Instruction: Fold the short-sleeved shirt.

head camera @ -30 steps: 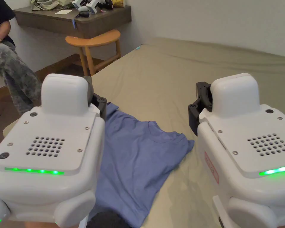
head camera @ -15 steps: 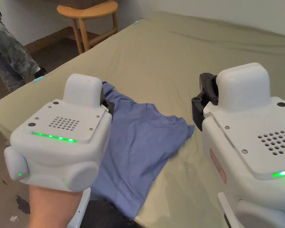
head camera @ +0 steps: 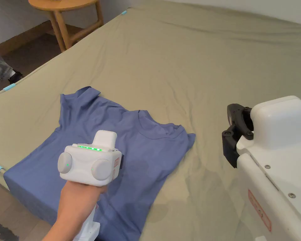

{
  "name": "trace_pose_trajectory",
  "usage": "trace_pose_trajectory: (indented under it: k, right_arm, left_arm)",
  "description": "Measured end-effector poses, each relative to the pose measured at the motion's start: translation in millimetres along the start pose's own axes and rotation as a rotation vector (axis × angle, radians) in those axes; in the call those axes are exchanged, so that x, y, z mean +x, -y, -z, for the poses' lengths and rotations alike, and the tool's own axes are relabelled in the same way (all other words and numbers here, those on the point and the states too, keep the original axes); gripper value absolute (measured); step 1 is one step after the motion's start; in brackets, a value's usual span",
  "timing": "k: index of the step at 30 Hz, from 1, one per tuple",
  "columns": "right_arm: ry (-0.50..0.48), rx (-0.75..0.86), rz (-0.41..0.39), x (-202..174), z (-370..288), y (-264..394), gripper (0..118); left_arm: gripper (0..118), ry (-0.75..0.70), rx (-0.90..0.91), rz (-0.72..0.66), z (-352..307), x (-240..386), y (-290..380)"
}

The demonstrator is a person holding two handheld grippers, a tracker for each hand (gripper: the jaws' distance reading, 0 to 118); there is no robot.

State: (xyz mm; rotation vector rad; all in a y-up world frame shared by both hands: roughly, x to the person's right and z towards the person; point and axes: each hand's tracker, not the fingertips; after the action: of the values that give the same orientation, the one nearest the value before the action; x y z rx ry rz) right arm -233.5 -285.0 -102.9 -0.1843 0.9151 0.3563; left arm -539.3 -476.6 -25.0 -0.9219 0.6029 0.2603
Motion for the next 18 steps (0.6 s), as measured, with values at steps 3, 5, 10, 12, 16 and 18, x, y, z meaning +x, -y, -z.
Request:
trace_pose_trajectory:
  k: [3,5,10,12,16,18]
  right_arm:
    - [0.013,-0.032,0.014,6.0,5.7,8.8,1]
    - [0.018,-0.046,0.019,10.9,7.7,13.2,1]
    - [0.039,-0.07,0.04,17.8,10.4,21.4,1]
    - [0.048,-0.078,0.054,20.6,11.0,24.0,1]
    - [0.059,-0.089,0.079,24.2,10.3,27.2,1]
    - [0.054,-0.106,0.08,22.5,9.1,25.8,1]
  left_arm:
    - [117,-0.041,-0.049,0.011,26.2,0.4,-3.1]
    - [113,-0.046,-0.123,0.038,33.1,0.9,6.9]
    - [117,-0.005,-0.14,0.001,53.9,-11.4,0.0]
    - [108,0.004,-0.141,-0.024,48.4,-10.4,-2.3]
    - [79,0.027,-0.09,0.02,36.2,-3.2,-2.8]
    - [3,-0.036,-0.073,0.079,31.0,-2.5,-3.6]
